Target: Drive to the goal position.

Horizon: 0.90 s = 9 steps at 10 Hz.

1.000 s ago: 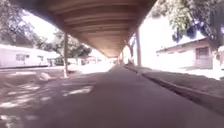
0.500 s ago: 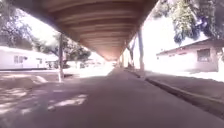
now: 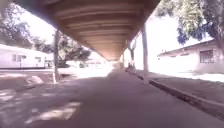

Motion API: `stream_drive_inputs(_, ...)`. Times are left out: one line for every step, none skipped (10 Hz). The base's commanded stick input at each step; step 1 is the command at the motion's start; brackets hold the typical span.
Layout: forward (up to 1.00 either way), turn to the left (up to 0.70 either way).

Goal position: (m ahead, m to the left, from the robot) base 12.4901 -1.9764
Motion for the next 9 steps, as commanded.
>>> stream_drive_inputs(0.85, 0.00)
stream_drive_inputs(0.85, 0.00)
stream_drive_inputs(0.85, 0.00)
stream_drive_inputs(0.85, 0.00)
stream_drive_inputs(0.85, 0.00)
stream_drive_inputs(0.85, 0.00)
stream_drive_inputs(0.85, 0.00)
stream_drive_inputs(0.85, 0.00)
stream_drive_inputs(0.85, 0.00)
